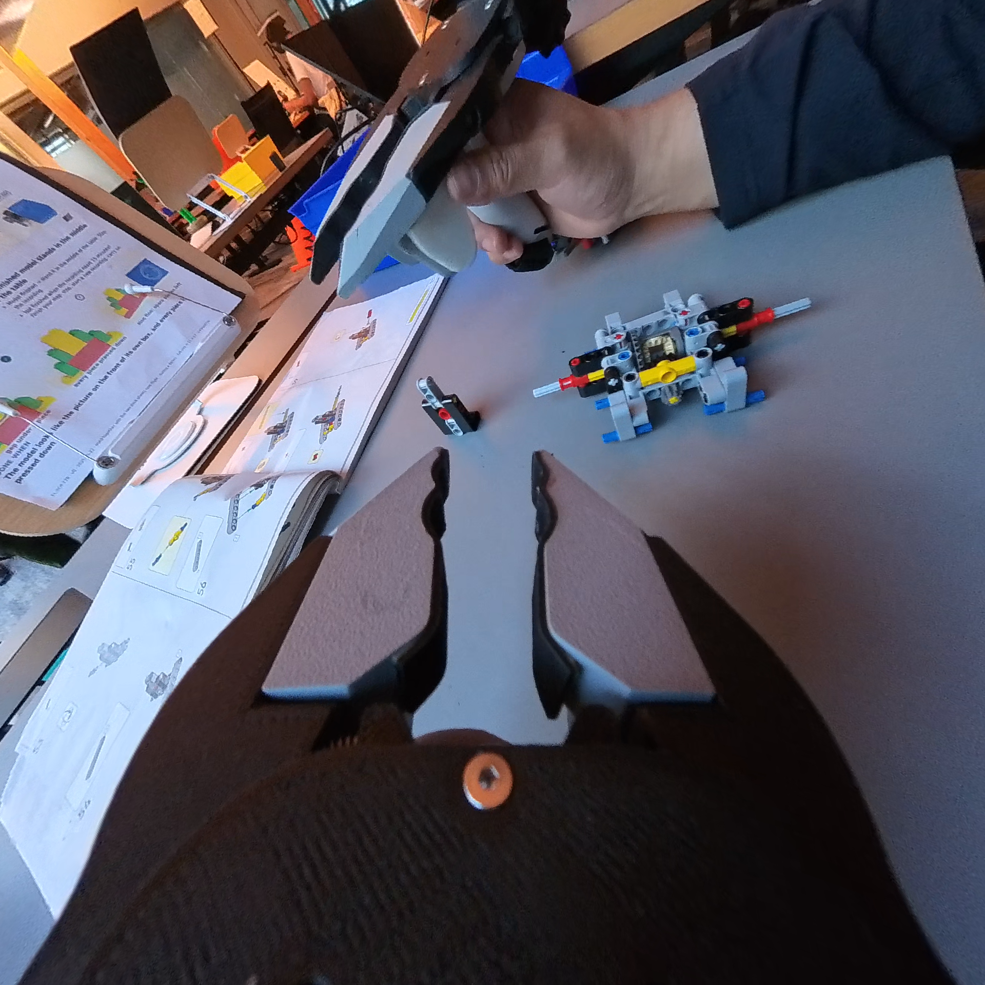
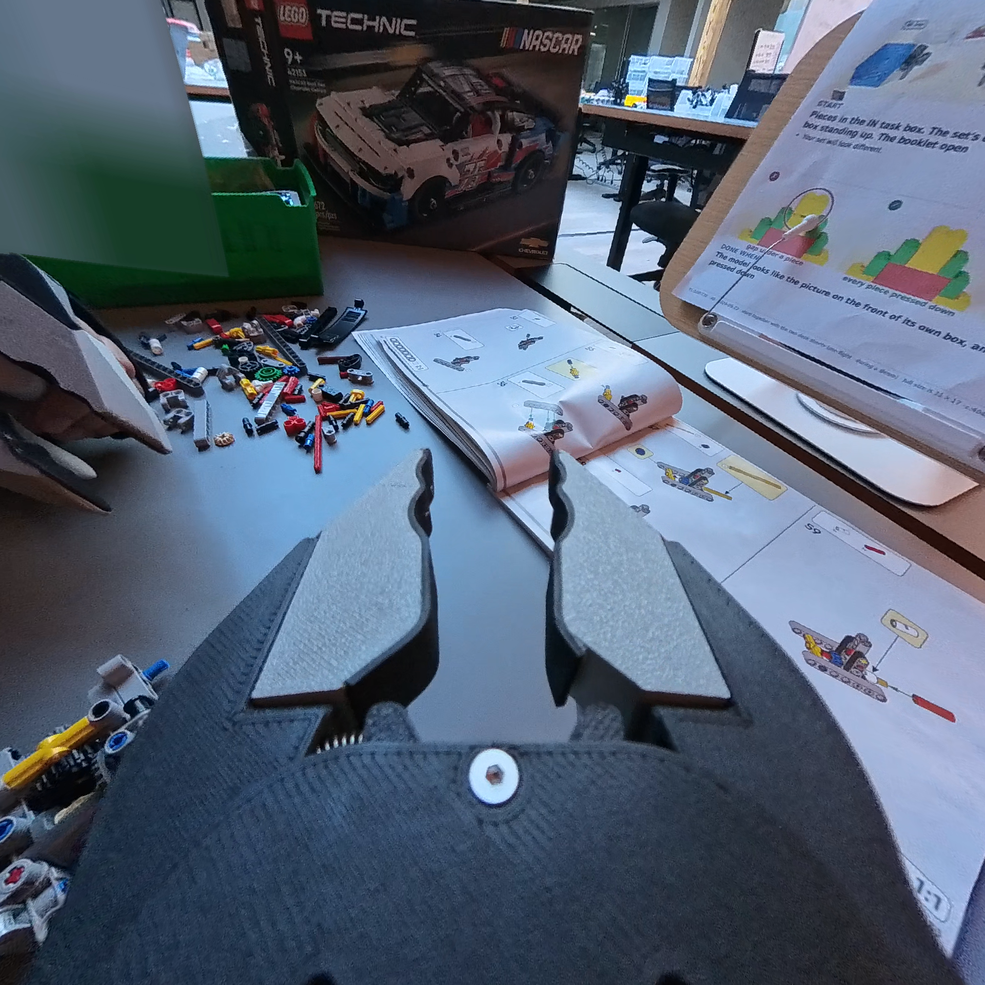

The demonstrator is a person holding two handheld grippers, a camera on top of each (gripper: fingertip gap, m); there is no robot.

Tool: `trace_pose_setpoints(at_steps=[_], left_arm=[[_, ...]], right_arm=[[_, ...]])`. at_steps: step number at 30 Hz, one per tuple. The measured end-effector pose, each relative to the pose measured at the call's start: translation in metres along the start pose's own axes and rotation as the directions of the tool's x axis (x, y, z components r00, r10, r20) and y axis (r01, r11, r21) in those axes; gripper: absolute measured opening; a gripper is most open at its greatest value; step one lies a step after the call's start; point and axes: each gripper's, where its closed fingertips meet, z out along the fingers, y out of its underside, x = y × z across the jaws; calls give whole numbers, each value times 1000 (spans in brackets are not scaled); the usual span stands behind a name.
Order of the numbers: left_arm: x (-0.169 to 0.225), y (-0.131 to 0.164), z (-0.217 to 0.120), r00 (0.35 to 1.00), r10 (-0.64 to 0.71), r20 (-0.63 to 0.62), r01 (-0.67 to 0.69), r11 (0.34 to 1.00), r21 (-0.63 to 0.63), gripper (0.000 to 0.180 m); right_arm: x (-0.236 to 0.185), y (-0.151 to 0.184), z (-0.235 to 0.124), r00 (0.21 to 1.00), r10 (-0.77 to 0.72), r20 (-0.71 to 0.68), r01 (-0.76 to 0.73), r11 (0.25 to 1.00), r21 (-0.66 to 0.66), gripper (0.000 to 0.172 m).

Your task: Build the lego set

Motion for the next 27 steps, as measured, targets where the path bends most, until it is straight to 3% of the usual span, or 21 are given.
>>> trace_pose_setpoints(at_steps=[10,17,23,27], left_arm=[[-3,-8,-2,994,59,92,-61,998,19,20],[9,-7,7,975,194,106,-191,981,-31,12],[-3,-8,7,985,105,140,-104,995,-11,0],[-21,-12,-3,982,-68,175,58,997,58,0]], right_arm=[[-5,-4,-7,999,-43,-13,43,999,14,36],[-13,-4,-15,999,-44,0,44,999,28,33],[-16,-10,-15,997,-68,-36,69,996,48,30],[-12,-14,-6,999,-1,-40,4,997,72,33]])
